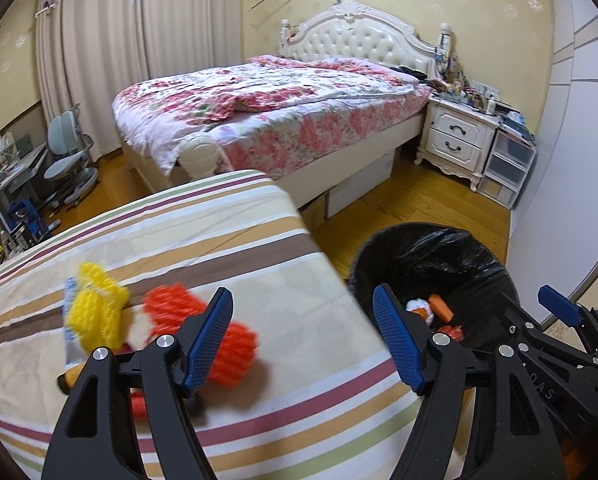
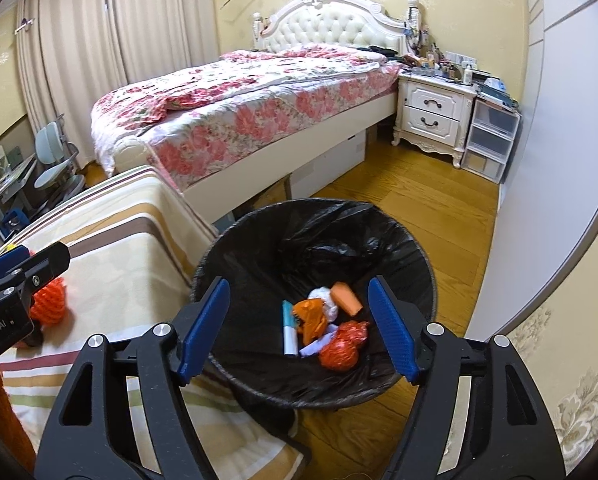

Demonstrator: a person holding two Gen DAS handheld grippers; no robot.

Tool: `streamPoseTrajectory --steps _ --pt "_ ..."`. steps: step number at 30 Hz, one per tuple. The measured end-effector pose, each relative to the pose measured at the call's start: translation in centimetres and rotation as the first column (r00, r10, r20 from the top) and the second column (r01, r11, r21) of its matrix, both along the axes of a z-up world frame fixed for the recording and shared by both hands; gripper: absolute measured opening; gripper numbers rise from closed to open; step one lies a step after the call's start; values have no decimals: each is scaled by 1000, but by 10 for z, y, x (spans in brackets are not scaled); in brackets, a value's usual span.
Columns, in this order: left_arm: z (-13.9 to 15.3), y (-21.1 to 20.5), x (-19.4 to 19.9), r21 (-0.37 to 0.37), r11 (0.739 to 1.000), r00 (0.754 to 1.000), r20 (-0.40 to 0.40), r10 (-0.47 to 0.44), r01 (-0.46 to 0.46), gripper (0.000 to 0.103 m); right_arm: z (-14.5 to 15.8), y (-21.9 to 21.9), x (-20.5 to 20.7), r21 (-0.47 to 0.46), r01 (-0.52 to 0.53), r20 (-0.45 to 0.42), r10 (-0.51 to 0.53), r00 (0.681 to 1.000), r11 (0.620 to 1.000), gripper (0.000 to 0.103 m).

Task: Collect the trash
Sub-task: 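Move both grippers back over the mesh nets on the bedspread, then grasp the orange mesh net with the right gripper while the left grasps the yellow net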

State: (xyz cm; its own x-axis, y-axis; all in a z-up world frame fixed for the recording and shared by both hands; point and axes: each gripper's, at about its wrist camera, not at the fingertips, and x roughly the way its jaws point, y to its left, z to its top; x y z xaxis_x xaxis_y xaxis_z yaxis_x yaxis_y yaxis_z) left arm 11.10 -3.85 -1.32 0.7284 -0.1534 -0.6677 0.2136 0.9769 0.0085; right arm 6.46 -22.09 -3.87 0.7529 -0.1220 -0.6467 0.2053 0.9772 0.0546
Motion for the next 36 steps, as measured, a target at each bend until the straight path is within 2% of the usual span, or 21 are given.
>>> streamPoseTrajectory --steps 9,22,29,36 --pt "3 67 -18 8 991 991 8 134 -134 71 6 56 -6 0 -123 5 123 992 992 70" --pt "1 153 -35 1 954 954 6 299 -299 71 13 143 0 -25 -298 -1 298 955 954 70" --pt "-4 186 -37 -6 937 937 -14 348 -348 71 10 183 16 -24 -368 -28 367 930 930 70" --pt "-3 194 -33 -15 935 935 -26 355 -355 71 -2 205 37 -34 -395 -72 392 917 918 70"
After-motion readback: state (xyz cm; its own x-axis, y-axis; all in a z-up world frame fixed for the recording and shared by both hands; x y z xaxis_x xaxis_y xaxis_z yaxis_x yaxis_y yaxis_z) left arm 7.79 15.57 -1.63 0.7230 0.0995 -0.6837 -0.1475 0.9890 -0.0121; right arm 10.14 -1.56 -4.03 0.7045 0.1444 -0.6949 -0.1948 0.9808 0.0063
